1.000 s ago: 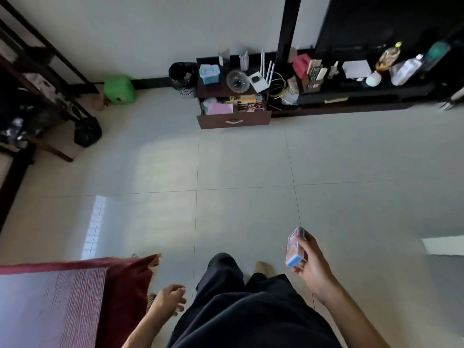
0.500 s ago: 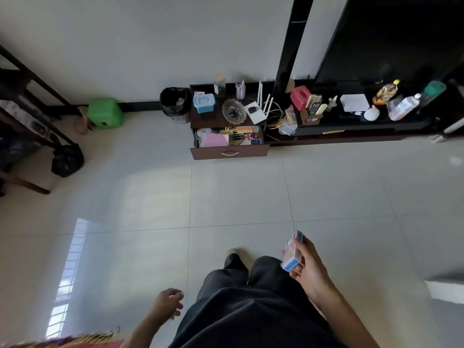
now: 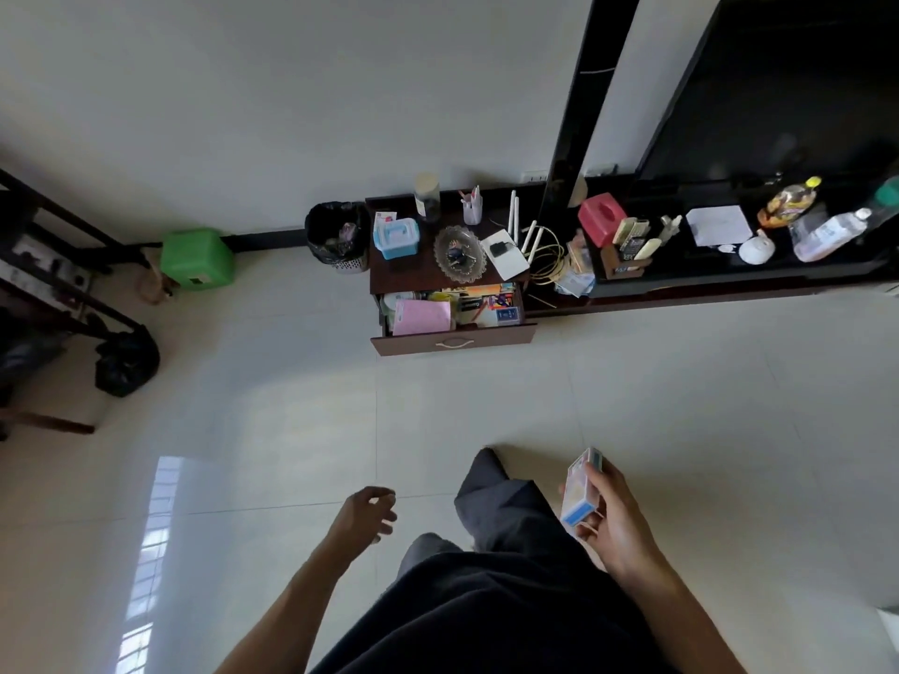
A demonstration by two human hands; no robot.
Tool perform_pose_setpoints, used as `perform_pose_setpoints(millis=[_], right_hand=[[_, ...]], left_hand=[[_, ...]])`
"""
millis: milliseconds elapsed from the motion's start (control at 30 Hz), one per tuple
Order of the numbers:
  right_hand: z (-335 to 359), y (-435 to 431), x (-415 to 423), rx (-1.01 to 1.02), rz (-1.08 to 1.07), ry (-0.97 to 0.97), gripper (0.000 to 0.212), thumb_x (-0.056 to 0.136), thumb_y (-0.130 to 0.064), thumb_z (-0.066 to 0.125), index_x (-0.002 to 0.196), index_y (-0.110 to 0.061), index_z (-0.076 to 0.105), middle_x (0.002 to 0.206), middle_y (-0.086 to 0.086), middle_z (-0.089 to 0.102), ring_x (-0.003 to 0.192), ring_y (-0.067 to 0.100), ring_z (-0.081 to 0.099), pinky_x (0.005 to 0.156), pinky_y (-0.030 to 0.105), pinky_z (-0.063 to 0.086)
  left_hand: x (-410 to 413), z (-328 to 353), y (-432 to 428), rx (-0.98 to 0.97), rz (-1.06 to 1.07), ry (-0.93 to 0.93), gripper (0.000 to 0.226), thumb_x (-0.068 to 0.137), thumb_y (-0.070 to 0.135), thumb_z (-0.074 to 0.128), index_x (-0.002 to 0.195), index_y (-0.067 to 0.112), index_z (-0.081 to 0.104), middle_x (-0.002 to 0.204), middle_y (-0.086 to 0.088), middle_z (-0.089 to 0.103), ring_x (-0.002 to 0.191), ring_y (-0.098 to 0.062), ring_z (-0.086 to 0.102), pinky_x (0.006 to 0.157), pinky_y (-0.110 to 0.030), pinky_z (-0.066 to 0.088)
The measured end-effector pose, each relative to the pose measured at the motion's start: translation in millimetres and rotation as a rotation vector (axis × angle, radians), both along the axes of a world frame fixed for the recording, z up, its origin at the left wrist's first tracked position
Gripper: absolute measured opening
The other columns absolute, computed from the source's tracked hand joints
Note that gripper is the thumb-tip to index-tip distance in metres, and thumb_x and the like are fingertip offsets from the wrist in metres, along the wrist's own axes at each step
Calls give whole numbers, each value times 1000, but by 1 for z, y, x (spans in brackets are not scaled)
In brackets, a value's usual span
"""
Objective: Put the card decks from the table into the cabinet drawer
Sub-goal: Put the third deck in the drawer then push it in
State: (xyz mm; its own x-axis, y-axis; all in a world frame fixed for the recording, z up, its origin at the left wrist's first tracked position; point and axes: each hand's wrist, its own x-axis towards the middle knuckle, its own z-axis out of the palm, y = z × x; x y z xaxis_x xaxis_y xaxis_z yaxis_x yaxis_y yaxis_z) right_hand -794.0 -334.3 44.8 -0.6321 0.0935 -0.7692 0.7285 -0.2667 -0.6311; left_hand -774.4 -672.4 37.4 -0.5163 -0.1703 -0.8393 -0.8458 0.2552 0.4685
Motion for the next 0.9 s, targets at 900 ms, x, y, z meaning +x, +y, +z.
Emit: perform_pose_setpoints(millis=[900], right_hand=[[1,-109,-350,40,139,-37,41,102,-42,54,141,-31,47,137,9,52,117,32,58,106,53,48]], left_hand=[[-333,1,-116,-29,18,-57,22,98,15,52,113,4,63,89,-17,66,68,-24,56,58,-26,40]])
